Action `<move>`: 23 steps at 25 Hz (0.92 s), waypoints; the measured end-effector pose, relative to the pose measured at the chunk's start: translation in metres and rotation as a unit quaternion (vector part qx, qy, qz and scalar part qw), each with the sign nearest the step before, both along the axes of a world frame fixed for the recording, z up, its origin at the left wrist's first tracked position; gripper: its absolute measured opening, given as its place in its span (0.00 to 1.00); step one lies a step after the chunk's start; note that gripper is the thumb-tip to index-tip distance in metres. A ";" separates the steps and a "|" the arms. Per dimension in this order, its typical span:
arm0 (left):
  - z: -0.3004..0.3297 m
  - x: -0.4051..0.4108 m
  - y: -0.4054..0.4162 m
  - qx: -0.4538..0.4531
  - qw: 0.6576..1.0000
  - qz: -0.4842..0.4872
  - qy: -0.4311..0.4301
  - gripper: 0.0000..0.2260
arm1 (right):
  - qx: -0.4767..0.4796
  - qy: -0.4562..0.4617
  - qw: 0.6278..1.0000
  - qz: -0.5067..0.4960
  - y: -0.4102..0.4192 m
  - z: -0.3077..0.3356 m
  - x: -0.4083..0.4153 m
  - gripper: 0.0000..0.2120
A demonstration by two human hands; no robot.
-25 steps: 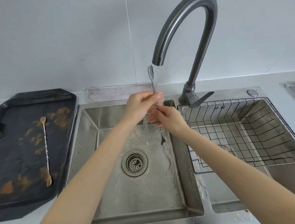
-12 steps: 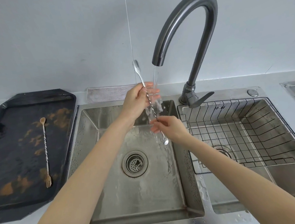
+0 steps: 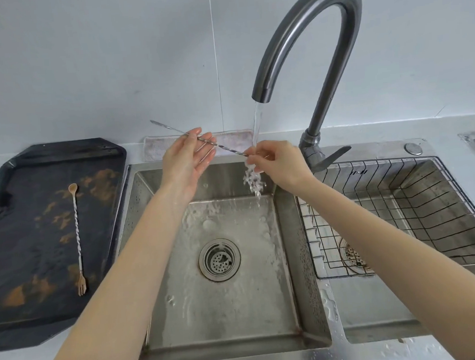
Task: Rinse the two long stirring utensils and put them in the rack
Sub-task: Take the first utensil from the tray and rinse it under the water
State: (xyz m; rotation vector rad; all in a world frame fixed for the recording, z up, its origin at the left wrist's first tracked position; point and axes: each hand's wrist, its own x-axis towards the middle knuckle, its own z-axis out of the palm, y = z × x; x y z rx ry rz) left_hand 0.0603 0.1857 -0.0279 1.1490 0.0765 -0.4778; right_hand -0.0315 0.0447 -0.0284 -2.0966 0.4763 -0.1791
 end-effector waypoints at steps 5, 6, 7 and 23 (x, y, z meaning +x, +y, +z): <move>-0.009 -0.003 -0.001 0.006 0.999 0.013 0.031 0.07 | -0.007 0.036 0.999 0.011 0.004 -0.014 -0.012 0.08; -0.010 -0.004 -0.001 0.010 0.999 0.011 0.029 0.07 | -0.014 0.046 0.999 0.015 0.006 -0.020 -0.014 0.09; -0.011 -0.005 -0.001 0.012 0.999 0.010 0.030 0.07 | -0.019 0.056 0.998 0.017 0.007 -0.025 -0.017 0.09; -0.110 -0.024 0.015 0.167 0.974 -0.061 0.138 0.08 | -0.001 0.261 0.965 0.039 0.042 -0.133 -0.043 0.10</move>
